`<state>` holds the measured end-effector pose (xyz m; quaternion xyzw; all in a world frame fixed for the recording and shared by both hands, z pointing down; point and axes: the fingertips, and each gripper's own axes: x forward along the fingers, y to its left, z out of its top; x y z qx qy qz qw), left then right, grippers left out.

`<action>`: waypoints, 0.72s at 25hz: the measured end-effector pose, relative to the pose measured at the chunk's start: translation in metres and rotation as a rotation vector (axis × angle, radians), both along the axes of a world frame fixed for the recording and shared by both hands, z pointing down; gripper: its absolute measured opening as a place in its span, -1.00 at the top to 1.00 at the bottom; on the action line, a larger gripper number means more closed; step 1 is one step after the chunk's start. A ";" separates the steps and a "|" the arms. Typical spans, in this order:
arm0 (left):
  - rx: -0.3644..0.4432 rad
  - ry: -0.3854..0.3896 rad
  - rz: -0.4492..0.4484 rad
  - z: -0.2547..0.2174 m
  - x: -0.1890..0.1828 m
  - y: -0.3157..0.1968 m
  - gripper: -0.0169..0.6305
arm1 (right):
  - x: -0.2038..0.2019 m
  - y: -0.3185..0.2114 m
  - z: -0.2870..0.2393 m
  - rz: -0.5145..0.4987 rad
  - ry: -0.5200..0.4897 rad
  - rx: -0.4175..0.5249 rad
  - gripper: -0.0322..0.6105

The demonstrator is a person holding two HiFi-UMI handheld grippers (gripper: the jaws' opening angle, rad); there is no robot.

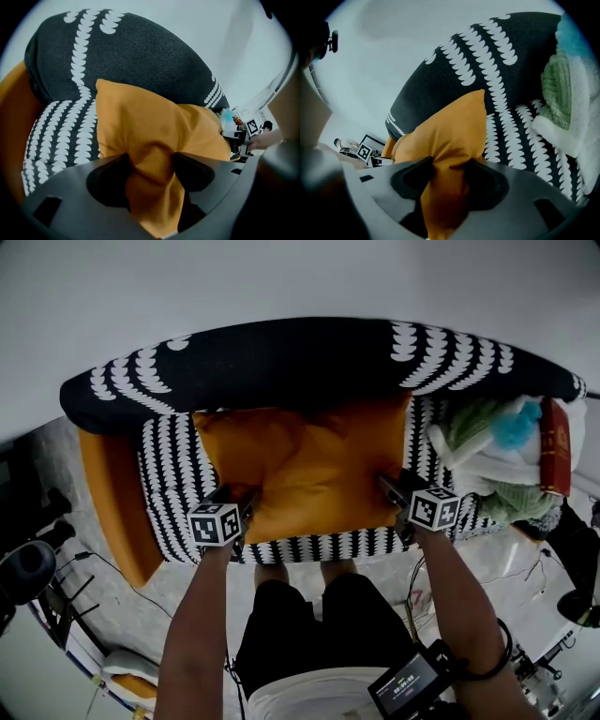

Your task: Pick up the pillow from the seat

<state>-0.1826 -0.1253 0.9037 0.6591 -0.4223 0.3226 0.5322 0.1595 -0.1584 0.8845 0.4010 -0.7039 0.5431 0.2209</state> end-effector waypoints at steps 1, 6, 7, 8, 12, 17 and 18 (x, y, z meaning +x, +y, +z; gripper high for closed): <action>0.007 -0.003 0.000 -0.002 0.001 0.001 0.01 | -0.001 0.001 -0.001 -0.013 -0.002 0.007 0.16; 0.048 -0.018 -0.023 -0.017 0.000 0.005 0.28 | -0.005 0.005 -0.008 -0.045 -0.012 0.046 0.31; 0.056 -0.026 -0.029 -0.020 0.000 0.006 0.31 | -0.004 0.006 -0.010 -0.046 -0.013 0.054 0.32; 0.064 -0.034 -0.033 -0.024 0.001 0.007 0.35 | -0.004 0.008 -0.011 -0.045 -0.014 0.060 0.34; 0.097 -0.067 -0.033 -0.040 0.006 0.012 0.52 | -0.001 0.017 -0.020 -0.056 -0.014 0.077 0.39; 0.123 -0.087 -0.001 -0.061 0.011 0.028 0.66 | 0.003 0.032 -0.034 -0.100 -0.015 0.099 0.43; 0.126 -0.088 0.004 -0.063 0.013 0.032 0.69 | 0.005 0.035 -0.037 -0.102 -0.014 0.103 0.44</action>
